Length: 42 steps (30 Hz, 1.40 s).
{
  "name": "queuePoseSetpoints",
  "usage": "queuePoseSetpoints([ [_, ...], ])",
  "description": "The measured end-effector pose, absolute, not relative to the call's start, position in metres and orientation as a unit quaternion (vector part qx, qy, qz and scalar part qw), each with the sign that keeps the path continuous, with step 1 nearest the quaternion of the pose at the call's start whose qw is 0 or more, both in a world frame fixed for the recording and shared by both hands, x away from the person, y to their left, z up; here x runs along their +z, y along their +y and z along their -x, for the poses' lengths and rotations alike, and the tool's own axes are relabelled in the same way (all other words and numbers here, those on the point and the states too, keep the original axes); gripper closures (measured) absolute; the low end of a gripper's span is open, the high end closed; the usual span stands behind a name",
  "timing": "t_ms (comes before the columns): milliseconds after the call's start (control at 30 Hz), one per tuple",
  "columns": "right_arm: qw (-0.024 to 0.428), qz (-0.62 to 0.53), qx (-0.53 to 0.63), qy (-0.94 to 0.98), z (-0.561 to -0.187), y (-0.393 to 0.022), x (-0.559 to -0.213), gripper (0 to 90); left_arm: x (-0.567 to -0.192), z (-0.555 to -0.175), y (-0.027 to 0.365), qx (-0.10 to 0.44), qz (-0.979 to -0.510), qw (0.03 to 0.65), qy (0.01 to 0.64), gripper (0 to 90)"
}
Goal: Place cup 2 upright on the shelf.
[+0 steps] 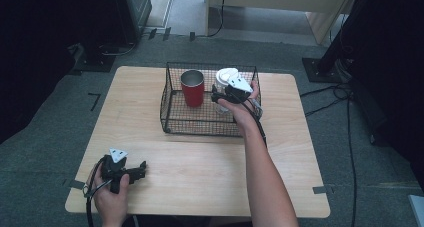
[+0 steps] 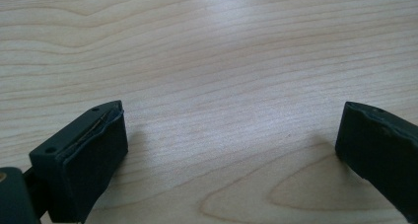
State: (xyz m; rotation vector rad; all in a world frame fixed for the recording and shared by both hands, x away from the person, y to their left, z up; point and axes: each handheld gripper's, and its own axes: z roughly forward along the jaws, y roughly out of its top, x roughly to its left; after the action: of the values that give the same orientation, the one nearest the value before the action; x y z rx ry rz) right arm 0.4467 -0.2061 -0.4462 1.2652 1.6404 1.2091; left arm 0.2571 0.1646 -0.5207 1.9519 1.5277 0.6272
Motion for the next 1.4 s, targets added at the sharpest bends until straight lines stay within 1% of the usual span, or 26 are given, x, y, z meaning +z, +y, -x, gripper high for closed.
queuePoseSetpoints([
  [67, 0.363, -0.481, 0.47, 0.645, -0.446, -0.206, -0.447, 1.1, -0.521, -0.257, 0.165, 0.235, -0.731, 0.288, 0.572, 0.0],
  [567, 0.355, -0.509, 0.472, 0.625, -0.438, -0.203, -0.442, 0.8, -0.521, -0.257, 0.165, 0.235, -0.731, 0.288, 0.572, 0.0],
  [733, 0.367, -0.509, 0.454, 0.632, -0.437, -0.207, -0.44, 0.8, -0.521, -0.257, 0.165, 0.235, -0.731, 0.288, 0.572, 0.0],
  [800, 0.365, -0.512, 0.454, 0.632, -0.437, -0.209, -0.437, 0.8, -0.521, -0.257, 0.165, 0.235, -0.731, 0.288, 0.572, 0.0],
  [867, 0.357, -0.514, 0.456, 0.633, -0.438, -0.211, -0.434, 1.4, -0.521, -0.257, 0.165, 0.235, -0.731, 0.288, 0.572, 0.0],
  [1100, 0.358, -0.508, 0.429, 0.655, -0.439, -0.21, -0.431, 5.3, -0.521, -0.257, 0.165, 0.235, -0.731, 0.288, 0.572, 0.0],
  [1400, 0.356, -0.512, 0.405, 0.669, -0.441, -0.207, -0.423, 5.5, -0.521, -0.257, 0.165, 0.235, -0.731, 0.288, 0.572, 0.0],
])
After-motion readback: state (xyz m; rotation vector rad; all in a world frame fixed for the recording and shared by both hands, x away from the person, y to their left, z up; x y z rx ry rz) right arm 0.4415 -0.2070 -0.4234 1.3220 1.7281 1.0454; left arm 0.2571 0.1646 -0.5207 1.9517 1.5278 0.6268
